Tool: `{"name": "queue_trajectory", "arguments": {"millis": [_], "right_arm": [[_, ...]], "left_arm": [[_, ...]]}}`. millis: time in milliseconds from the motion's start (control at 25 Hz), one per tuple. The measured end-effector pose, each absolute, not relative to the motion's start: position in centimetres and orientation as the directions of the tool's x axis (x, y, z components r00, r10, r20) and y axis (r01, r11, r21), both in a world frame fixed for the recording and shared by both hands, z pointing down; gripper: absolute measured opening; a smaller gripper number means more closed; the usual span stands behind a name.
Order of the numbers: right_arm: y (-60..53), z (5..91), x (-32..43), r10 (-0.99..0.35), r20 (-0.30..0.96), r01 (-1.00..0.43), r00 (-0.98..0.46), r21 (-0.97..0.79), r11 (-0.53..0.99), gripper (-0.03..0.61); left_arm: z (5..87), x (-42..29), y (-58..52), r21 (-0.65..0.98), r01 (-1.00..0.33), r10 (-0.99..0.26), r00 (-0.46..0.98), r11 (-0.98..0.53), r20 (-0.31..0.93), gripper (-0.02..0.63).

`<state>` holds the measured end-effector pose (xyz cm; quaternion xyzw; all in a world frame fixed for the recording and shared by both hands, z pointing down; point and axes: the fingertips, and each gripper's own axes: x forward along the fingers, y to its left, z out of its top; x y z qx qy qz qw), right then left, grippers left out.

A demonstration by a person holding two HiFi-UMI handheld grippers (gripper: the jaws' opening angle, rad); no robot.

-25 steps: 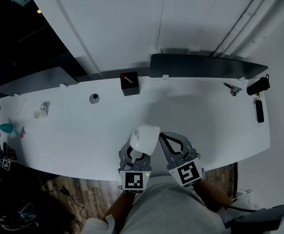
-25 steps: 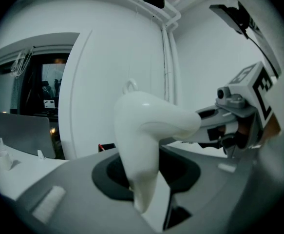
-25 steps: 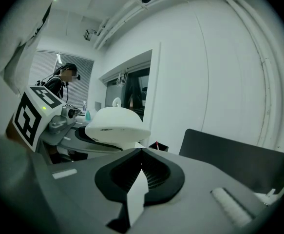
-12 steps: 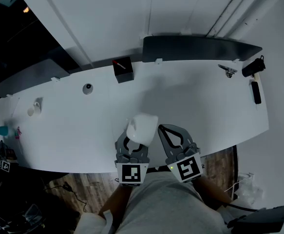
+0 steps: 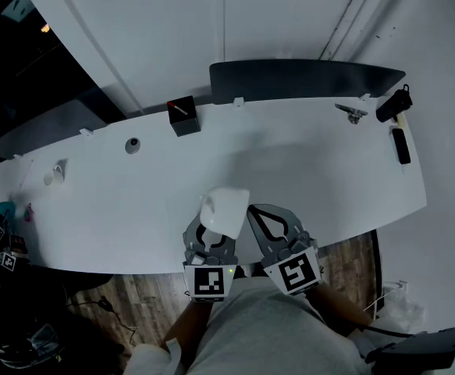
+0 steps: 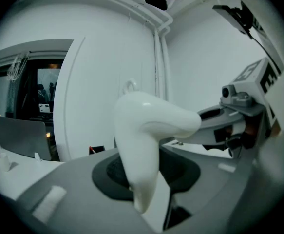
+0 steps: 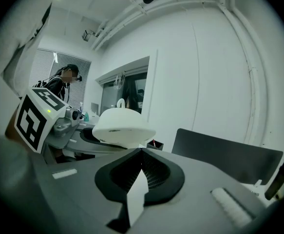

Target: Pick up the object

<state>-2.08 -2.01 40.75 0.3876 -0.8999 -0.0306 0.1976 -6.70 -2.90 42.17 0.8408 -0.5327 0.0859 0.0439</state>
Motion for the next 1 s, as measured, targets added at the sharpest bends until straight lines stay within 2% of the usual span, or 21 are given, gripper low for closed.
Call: {"name": "queue_trajectory", "arguments": {"millis": [360, 560, 760, 1000], "right_arm": [[2.4, 41.3, 2.0, -0.715, 0.28, -0.719, -0.64, 0.109, 0.686, 0.002], [6.0, 41.2, 5.3, -0.699, 0.261, -0.722, -0.666, 0.014, 0.692, 0.002], [10.0, 41.2, 7.0, -0.675, 0.226, -0.696, -0.702, -0.019, 0.718, 0.002], [12.5, 40.6, 7.7, -0.688, 0.207, -0.709, -0.695, -0.042, 0.704, 0.002]], "left_arm": [[42.6, -2.7, 1.7, -0.061, -0.901, -0.885, 0.407, -0.43, 0.225, 0.137], [42.4, -0.5, 6.1, -0.048, -0.929, -0.908, 0.348, -0.368, 0.231, 0.137], [42.4, 0.8, 10.1, -0.043, -0.942, -0.916, 0.312, -0.333, 0.252, 0.137], [41.7, 1.7, 13.1, -0.045, -0.934, -0.91, 0.334, -0.355, 0.244, 0.137]]}}
